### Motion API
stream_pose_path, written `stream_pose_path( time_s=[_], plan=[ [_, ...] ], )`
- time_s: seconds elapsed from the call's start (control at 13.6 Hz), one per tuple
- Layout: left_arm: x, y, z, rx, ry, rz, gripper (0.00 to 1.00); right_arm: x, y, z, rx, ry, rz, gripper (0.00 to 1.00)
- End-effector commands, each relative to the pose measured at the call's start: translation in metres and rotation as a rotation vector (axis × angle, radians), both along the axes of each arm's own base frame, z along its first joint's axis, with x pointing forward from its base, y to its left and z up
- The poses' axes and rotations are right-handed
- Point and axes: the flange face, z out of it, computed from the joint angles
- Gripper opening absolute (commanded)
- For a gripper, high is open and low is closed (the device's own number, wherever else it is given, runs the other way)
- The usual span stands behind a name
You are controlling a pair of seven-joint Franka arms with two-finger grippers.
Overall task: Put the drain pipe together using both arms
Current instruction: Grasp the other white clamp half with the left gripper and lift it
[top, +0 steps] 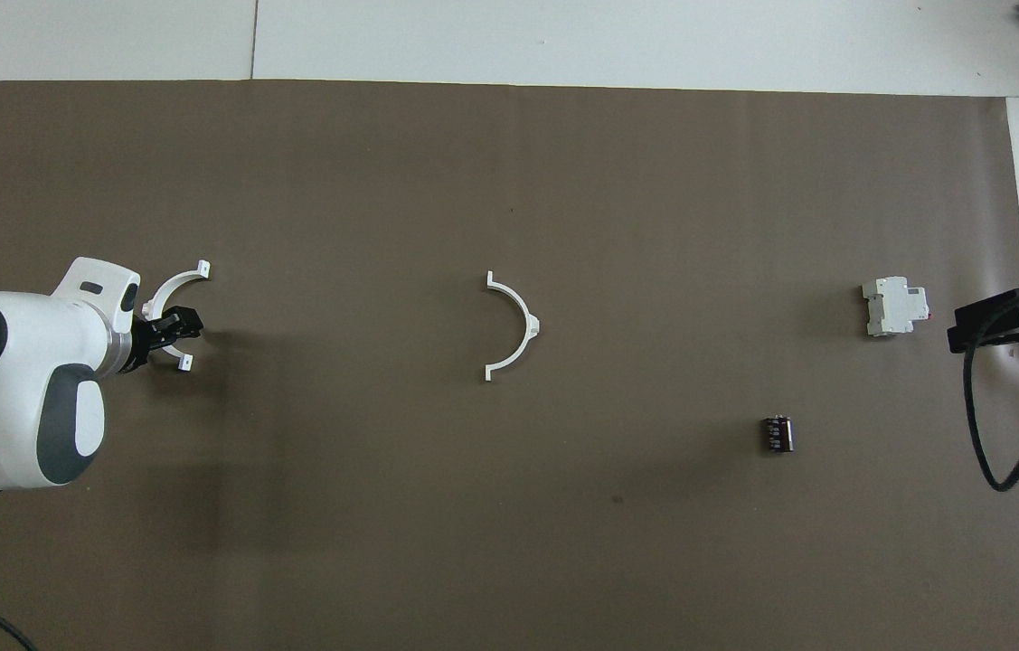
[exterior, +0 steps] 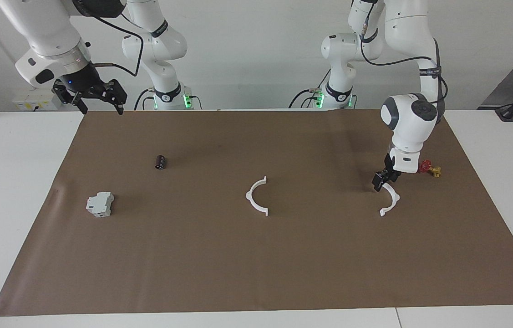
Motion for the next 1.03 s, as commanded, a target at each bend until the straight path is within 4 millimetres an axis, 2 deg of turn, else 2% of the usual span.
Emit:
stream_pose_path(
  time_s=[0.0, 0.07, 0.15, 0.29, 0.37, 0.44, 0.81, 0.88, 0.96],
  plan=[
    [-0.001, -0.001, -0.004, 0.007, -0.012, 0.007, 0.83, 0.006, 0.002, 0.002, 0.009, -0.028, 0.001, 1.0],
    [-0.001, -0.002, -0.006, 0.006, -0.009, 0.01, 0.8, 0.006, 0.002, 0.001, 0.009, -0.033, 0.001, 1.0],
    [-0.001, -0.002, -0.006, 0.005, -0.02, 0.019, 0.67, 0.006, 0.001, 0.001, 0.009, -0.032, -0.002, 1.0],
    [0.0, -0.004, -0.007, 0.001, -0.025, 0.036, 0.29, 0.006, -0.005, 0.001, 0.01, -0.032, -0.012, 1.0],
    [0.0, -0.004, -0.007, 0.003, -0.025, 0.032, 0.06, 0.006, -0.005, 0.001, 0.01, -0.032, -0.012, 1.0],
    [0.0, -0.004, -0.007, 0.004, -0.022, 0.026, 0.0, 0.006, -0.005, 0.001, 0.01, -0.032, -0.012, 1.0],
    [0.002, -0.006, -0.006, 0.005, -0.011, 0.015, 0.0, 0.006, -0.005, 0.001, 0.01, -0.032, -0.012, 1.0],
    [0.006, -0.011, 0.0, 0.003, -0.007, 0.02, 0.0, 0.006, -0.005, 0.001, 0.01, -0.032, -0.012, 1.0],
    [0.014, -0.025, 0.011, 0.001, 0.011, 0.009, 0.0, 0.006, -0.005, 0.001, 0.01, -0.032, -0.012, 1.0]
  ],
)
